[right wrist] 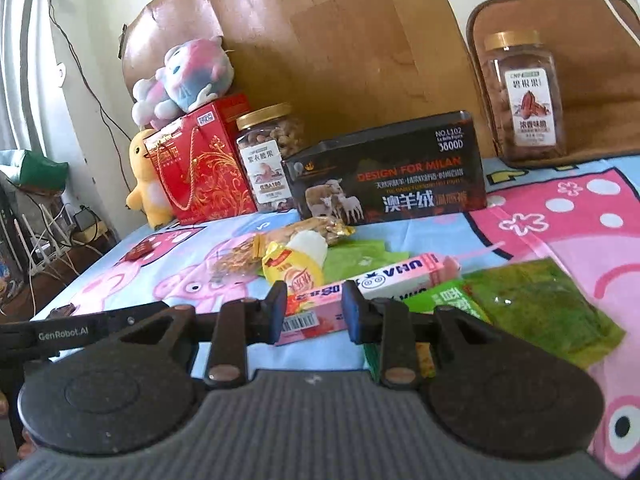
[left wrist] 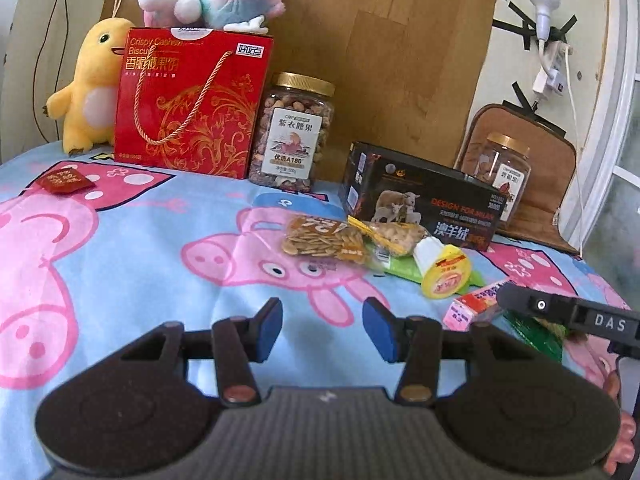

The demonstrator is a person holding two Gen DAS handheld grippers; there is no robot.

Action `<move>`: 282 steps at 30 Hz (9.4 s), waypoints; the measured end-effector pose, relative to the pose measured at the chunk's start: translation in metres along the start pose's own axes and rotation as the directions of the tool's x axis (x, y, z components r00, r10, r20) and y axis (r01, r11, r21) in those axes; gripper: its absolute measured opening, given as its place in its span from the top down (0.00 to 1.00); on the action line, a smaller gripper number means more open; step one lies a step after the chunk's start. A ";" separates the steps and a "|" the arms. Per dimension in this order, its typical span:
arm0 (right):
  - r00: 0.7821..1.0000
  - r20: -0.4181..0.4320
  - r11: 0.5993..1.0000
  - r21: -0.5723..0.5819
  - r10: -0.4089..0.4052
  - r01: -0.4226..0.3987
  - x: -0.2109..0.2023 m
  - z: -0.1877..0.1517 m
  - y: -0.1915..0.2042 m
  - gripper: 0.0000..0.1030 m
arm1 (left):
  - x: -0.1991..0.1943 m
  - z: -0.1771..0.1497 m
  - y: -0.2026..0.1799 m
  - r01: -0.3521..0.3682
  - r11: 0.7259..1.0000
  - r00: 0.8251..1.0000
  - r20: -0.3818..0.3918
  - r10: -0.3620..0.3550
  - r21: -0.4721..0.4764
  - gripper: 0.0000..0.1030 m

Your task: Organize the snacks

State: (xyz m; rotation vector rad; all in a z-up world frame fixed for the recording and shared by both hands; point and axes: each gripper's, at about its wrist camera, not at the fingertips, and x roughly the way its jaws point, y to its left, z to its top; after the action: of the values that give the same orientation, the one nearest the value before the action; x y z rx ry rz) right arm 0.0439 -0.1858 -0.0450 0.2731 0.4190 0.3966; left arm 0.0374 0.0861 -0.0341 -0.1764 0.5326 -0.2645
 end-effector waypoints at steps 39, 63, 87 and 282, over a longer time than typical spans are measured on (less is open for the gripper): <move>0.992 -0.027 0.992 0.024 0.124 -0.124 -0.004 -0.002 0.001 0.64 | 0.013 0.003 0.010 0.093 0.994 0.993 -0.071 -0.097 -0.054 0.55; 0.989 -0.018 0.987 0.062 0.148 -0.147 -0.005 -0.002 -0.005 0.64 | 0.015 0.003 0.007 0.097 0.994 0.992 -0.082 -0.100 -0.041 0.55; 0.940 -0.307 0.980 0.175 0.146 -0.095 0.124 0.095 -0.039 0.58 | 0.151 0.087 0.037 0.094 0.985 0.975 -0.186 -0.120 -0.142 0.51; 0.971 -0.233 0.990 0.135 0.059 -0.028 0.081 0.081 -0.134 0.58 | 0.085 0.054 -0.032 0.186 0.967 0.956 -0.197 -0.219 -0.175 0.58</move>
State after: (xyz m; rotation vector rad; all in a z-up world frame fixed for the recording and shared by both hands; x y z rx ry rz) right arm 0.1904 -0.2843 -0.0461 0.3645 0.6762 0.4472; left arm 0.1290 0.0357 -0.0211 -0.3578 0.7526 -0.4468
